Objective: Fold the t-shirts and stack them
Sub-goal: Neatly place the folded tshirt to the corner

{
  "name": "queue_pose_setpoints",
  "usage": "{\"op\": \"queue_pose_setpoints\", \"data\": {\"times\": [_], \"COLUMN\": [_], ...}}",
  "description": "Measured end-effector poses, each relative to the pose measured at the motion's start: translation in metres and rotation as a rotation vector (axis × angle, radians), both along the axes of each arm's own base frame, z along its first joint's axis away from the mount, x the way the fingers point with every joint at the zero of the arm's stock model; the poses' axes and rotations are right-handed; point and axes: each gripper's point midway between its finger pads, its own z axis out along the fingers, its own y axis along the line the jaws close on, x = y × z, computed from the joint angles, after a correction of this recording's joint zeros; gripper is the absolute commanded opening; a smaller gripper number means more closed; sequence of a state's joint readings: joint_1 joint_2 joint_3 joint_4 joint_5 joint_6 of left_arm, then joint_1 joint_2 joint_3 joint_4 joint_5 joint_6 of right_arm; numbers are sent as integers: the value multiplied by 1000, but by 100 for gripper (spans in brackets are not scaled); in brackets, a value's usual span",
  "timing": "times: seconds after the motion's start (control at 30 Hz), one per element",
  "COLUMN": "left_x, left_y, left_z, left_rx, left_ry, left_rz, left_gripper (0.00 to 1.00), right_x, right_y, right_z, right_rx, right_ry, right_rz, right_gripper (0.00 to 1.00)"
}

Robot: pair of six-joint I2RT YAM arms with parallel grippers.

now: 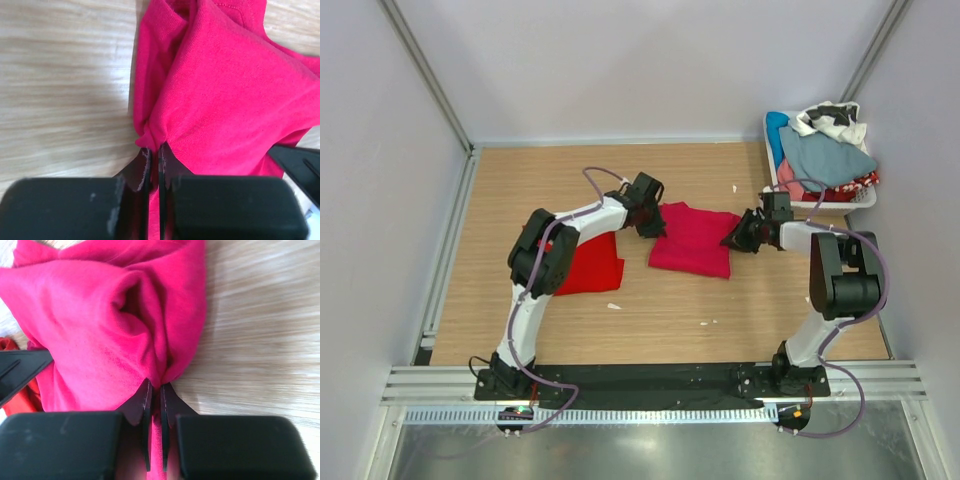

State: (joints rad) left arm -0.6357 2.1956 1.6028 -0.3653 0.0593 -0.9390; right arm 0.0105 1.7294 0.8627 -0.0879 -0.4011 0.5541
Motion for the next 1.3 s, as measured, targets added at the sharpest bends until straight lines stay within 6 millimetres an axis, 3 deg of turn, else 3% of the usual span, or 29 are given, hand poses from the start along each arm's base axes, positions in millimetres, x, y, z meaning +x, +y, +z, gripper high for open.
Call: {"op": "queue_pose_setpoints", "data": {"times": [0.3, 0.53, 0.7, 1.13, 1.3], "left_x": [3, -19, -31, -42, -40], "left_y": [11, 35, 35, 38, 40], "left_z": [5, 16, 38, 50, 71], "left_rx": [152, 321, 357, 389, 403], "left_ry": [-44, -46, -70, -68, -96], "left_rz": [5, -21, -47, -79, -87], "left_gripper": [0, 0, 0, 0, 0], "right_x": [8, 14, 15, 3, -2], "right_y": [24, 45, 64, 65, 75], "right_z": [14, 43, 61, 52, 58], "right_rx": [-80, -126, -151, -185, -181], "right_ry": [-18, -60, -93, -50, -64], "right_rz": [60, 111, 151, 160, 181], "right_gripper": [1, 1, 1, 1, 1]}}
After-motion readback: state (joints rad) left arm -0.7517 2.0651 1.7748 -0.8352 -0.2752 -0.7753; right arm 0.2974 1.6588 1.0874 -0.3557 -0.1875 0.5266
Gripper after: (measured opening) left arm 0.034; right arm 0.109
